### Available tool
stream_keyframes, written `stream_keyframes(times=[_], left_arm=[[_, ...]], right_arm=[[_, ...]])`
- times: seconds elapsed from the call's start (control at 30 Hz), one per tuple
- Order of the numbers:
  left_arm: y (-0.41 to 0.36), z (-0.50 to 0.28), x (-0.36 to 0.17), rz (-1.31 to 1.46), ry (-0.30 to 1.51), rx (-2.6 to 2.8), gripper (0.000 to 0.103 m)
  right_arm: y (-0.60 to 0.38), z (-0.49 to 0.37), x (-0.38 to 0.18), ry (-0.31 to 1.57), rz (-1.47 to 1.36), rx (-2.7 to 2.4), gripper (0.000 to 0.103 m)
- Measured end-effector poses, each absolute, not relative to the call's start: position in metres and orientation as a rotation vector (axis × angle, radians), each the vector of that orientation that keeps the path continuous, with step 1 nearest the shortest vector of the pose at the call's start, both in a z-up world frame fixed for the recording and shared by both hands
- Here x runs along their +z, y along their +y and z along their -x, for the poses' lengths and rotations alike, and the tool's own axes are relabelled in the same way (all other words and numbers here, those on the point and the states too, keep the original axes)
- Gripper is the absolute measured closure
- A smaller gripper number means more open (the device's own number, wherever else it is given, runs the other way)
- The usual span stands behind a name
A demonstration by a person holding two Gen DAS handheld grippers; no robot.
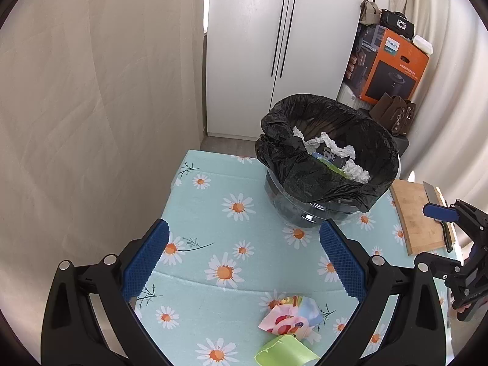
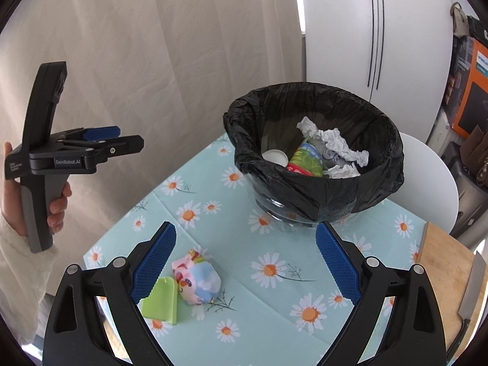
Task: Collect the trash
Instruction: 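Move both tools back to the pink packet and green plastic piece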
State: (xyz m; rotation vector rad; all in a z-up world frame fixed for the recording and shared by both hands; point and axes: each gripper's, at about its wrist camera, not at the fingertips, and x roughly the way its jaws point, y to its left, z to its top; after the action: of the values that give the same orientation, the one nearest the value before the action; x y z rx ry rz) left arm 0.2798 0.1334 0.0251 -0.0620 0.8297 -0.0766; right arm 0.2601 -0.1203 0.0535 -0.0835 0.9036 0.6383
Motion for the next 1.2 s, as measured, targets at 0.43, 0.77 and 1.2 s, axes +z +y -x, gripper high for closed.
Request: stream_keyframes(times=[0.43,0.77,1.2], left_arm=[[0.136,-0.238,-0.022,0.142,0.914,-0.041,0.006],[0.120,-0.218,-0.074,0.180,0.988,-0.007,0.006],[0.078,-0.187,-0.121,0.162,1.107,-0.055,0.006]], right_arm=[[-0.122,-0.248,0.016,0.984,0.123,0.665,0.015],[-0.131,-0.250,-0.013,1.052,0.118,0.654,0.015],[-0.118,-0.262,-0.033,1.106,0.183,0.701,0.015]])
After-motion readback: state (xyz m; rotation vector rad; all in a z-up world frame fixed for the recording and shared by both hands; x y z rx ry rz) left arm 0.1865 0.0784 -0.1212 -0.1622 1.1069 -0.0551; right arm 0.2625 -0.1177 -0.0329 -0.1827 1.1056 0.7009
